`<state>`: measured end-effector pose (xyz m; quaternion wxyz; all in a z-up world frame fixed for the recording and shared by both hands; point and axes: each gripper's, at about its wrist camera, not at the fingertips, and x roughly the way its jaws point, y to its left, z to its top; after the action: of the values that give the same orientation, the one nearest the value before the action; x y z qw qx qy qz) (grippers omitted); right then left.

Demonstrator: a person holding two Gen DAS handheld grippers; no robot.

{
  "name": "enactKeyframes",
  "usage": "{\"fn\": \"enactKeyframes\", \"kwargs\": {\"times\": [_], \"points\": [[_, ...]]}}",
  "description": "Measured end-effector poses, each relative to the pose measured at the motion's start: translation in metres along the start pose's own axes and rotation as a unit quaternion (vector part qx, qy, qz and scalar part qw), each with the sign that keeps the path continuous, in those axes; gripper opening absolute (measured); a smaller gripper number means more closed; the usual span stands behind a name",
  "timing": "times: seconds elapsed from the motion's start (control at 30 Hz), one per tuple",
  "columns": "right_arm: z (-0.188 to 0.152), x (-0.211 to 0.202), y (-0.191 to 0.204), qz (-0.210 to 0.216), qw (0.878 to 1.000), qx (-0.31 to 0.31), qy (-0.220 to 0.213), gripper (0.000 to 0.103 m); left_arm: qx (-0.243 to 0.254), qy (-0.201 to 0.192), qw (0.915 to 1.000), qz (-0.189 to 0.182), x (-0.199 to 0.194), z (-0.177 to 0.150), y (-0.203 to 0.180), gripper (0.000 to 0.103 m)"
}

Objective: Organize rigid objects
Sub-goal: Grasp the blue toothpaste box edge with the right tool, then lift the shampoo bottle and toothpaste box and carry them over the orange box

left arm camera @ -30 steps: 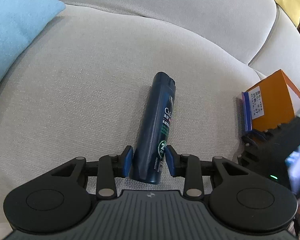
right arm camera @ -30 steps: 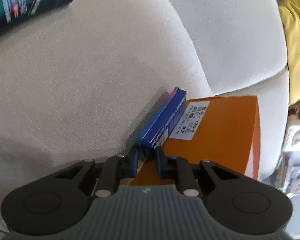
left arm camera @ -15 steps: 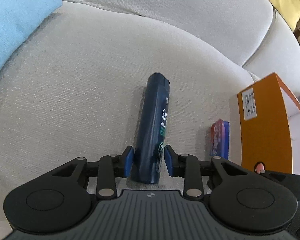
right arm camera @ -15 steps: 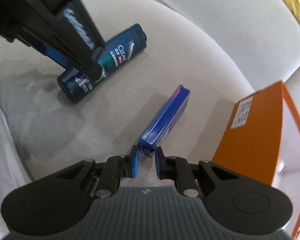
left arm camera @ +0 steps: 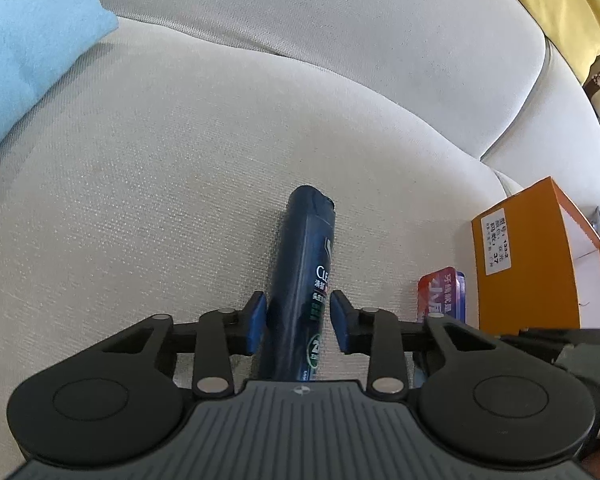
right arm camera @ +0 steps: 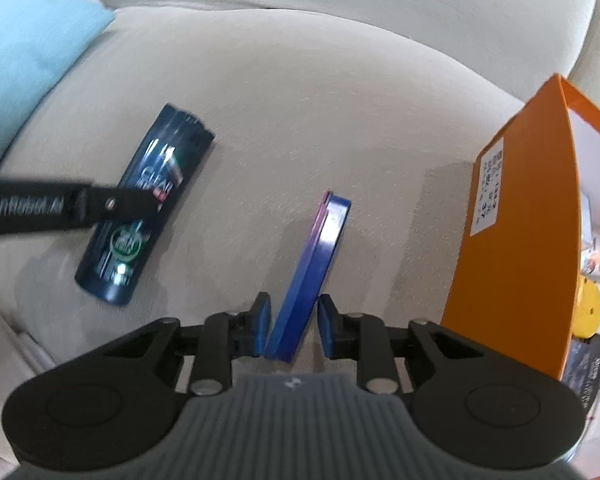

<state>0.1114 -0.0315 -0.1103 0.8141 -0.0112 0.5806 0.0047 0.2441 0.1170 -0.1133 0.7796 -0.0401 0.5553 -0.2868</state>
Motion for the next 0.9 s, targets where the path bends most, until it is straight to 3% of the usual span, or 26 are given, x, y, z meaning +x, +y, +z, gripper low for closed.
{"fn": "enactKeyframes", "kwargs": {"times": [0.13,0.2,0.43,0.57,0.63,0.67,0.7,0.77,0.9], "points": [[0.008,0.010,-0.015,0.012,1.000,0.016,-0.004,0.026,0.012,-0.002,0.9999,0.005,0.002,-0.001,-0.005,0.033],[0.011,0.020,-0.023,0.011,1.000,0.023,-0.005,0.013,0.016,-0.004,0.9998,0.006,0.001,-0.002,-0.006,0.033],[0.005,0.002,-0.031,0.027,0.998,0.036,-0.041,0.013,0.037,-0.024,0.9990,-0.001,-0.016,-0.007,-0.023,0.031],[-0.004,-0.029,-0.045,0.054,0.994,0.059,-0.071,0.013,0.030,-0.041,0.9982,-0.032,-0.038,-0.009,-0.048,0.028],[-0.009,-0.047,-0.055,0.064,0.992,0.068,-0.088,0.013,0.042,-0.054,0.9965,-0.049,-0.050,-0.009,-0.067,0.020],[-0.012,-0.057,-0.061,0.067,0.990,0.073,-0.098,0.013,0.051,-0.057,0.9956,-0.054,-0.052,-0.008,-0.077,0.005],[-0.015,-0.064,-0.066,0.069,0.989,0.077,-0.106,0.013,0.059,-0.058,0.9950,-0.056,-0.055,-0.008,-0.087,0.000],[-0.023,-0.077,-0.080,0.073,0.987,0.090,-0.114,0.013,0.080,-0.061,0.9931,-0.060,-0.061,-0.006,-0.108,0.000],[-0.041,-0.089,-0.098,0.082,0.984,0.107,-0.119,0.013,0.129,-0.028,0.9913,-0.006,-0.053,-0.009,-0.130,0.000]]}}
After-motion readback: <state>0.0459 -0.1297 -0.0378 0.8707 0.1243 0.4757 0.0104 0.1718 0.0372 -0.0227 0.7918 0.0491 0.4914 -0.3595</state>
